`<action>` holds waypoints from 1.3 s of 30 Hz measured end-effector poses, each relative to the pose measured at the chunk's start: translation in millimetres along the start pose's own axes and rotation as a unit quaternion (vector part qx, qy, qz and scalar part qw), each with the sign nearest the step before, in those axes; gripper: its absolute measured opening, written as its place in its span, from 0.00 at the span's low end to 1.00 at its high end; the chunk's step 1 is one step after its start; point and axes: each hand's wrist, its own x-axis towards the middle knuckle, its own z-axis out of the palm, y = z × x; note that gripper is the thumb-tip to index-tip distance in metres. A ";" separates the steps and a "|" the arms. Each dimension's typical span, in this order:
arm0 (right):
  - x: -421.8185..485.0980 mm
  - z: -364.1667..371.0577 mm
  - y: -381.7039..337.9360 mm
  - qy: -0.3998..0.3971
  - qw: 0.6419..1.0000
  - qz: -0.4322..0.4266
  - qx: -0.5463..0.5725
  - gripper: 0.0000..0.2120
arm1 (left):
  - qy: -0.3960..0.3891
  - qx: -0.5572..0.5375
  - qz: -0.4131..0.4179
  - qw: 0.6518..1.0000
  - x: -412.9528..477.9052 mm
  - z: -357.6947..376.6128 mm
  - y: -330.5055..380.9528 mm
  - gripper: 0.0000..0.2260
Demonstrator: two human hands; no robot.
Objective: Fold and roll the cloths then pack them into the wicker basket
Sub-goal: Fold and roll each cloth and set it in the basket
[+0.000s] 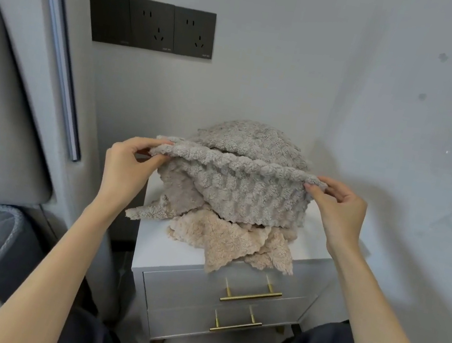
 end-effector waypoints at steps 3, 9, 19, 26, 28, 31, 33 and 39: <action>0.9 0.1 -20.5 0.004 0.999 -0.039 0.018 0.08 | 0.004 -0.002 -0.006 1.000 8.6 -7.4 15.3 0.06; -4.3 -3.6 -63.0 -0.034 0.994 -0.065 0.081 0.08 | -0.050 -0.145 -0.055 0.987 12.9 -19.7 48.3 0.06; -3.4 5.4 -11.0 -0.040 0.994 -0.008 -0.103 0.09 | -0.064 0.009 -0.113 0.991 -4.6 14.1 6.8 0.10; 17.6 23.5 27.9 -0.028 0.989 0.028 -0.144 0.16 | -0.059 0.052 -0.143 0.987 6.3 44.3 -32.5 0.09; 21.6 27.0 35.5 -0.039 0.986 0.038 -0.155 0.16 | -0.064 0.057 -0.141 0.986 8.8 49.6 -38.5 0.09; 21.1 28.5 45.4 -0.061 0.983 0.056 -0.164 0.16 | -0.050 0.077 -0.133 0.987 3.3 52.3 -44.8 0.14; 18.5 25.9 50.8 -0.051 0.983 0.070 -0.164 0.18 | -0.026 0.077 -0.159 0.984 -2.9 49.5 -47.2 0.20; 15.8 12.9 58.3 -0.087 0.963 0.158 -0.202 0.20 | -0.133 0.016 -0.278 0.951 -11.4 44.8 -41.5 0.21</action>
